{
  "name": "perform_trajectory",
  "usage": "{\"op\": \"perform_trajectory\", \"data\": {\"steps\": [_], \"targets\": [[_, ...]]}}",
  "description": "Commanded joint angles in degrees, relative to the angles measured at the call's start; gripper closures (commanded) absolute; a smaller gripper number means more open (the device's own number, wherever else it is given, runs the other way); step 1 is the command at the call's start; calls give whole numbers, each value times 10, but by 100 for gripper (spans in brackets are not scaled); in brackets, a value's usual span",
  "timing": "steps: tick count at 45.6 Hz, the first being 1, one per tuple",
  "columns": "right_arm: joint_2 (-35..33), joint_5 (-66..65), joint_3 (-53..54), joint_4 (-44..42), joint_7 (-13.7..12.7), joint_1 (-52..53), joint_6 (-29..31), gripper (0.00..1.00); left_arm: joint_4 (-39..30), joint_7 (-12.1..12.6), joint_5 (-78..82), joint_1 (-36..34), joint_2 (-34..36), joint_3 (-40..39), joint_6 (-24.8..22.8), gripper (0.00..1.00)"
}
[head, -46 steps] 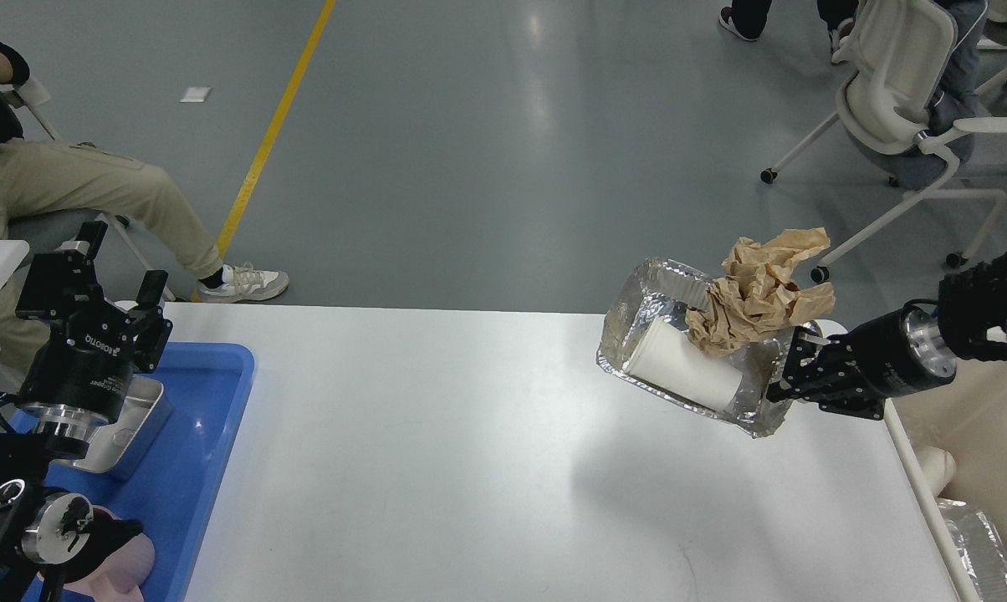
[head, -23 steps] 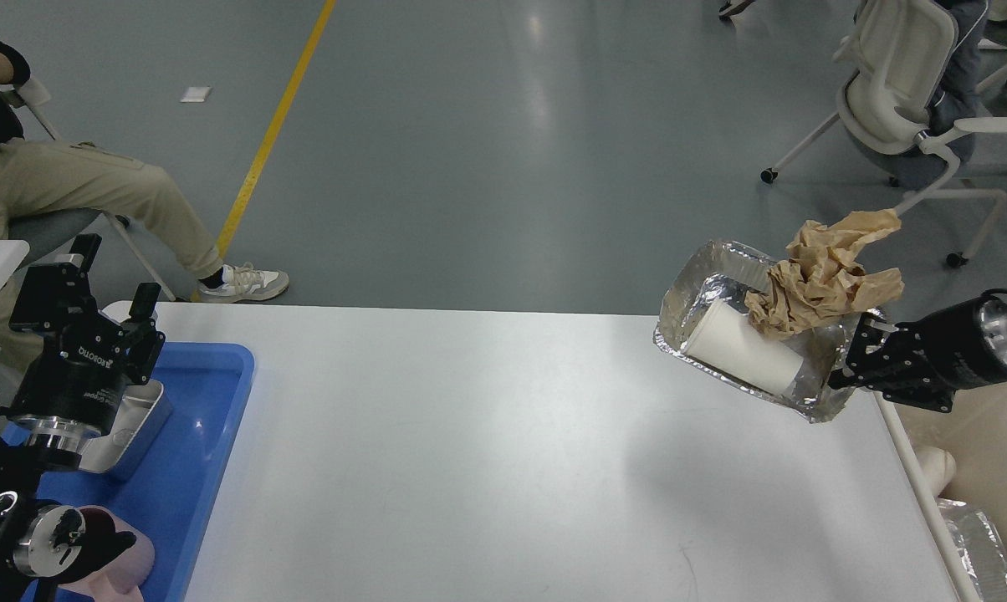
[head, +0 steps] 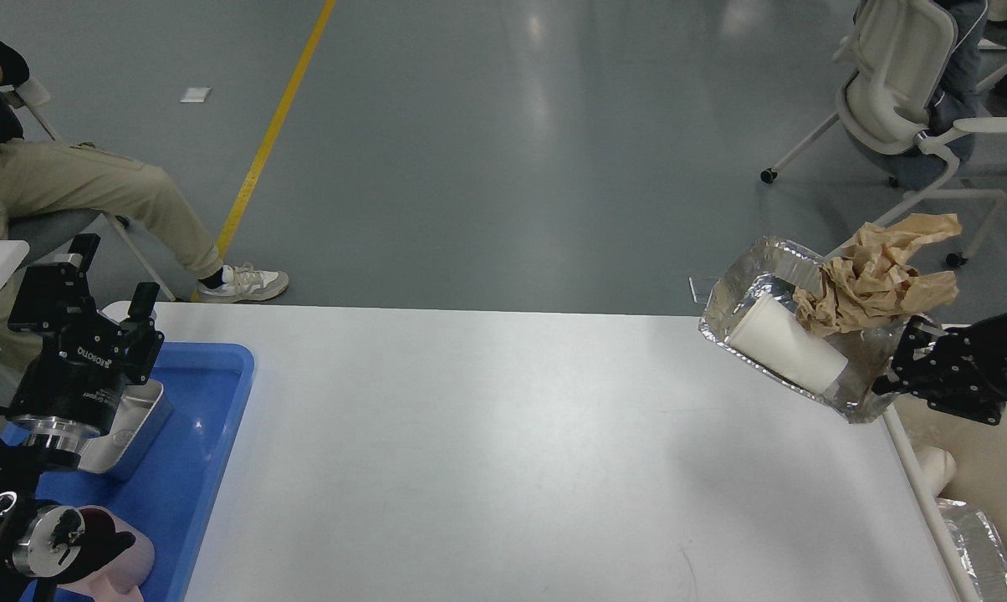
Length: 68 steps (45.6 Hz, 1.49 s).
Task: Tidy desktop
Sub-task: 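Carry the loaded foil tray with the right gripper to the white bin, then lower the foil tray into the white bin and release it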
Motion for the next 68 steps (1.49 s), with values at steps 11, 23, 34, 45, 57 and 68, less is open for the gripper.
{"op": "perform_trajectory", "data": {"steps": [11, 23, 34, 45, 57, 68], "targets": [[-21, 21, 0, -47, 1, -14, 0, 100, 1, 0, 1, 2, 0, 1, 0, 3], [-29, 27, 0, -97, 1, -19, 0, 100, 1, -1, 1, 6, 1, 0, 0, 3], [-36, 45, 0, -145, 1, -25, 0, 100, 1, -1, 1, 11, 7, -1, 0, 3], [-37, 45, 0, -210, 1, -25, 0, 100, 1, -1, 1, 11, 8, 0, 0, 3], [-36, 46, 0, -265, 2, -35, 0, 100, 3, -2, 1, 14, 9, 0, 0, 3], [-35, 52, -1, -328, 5, -37, 0, 100, 5, -8, 1, 17, 11, 0, 0, 3]]}}
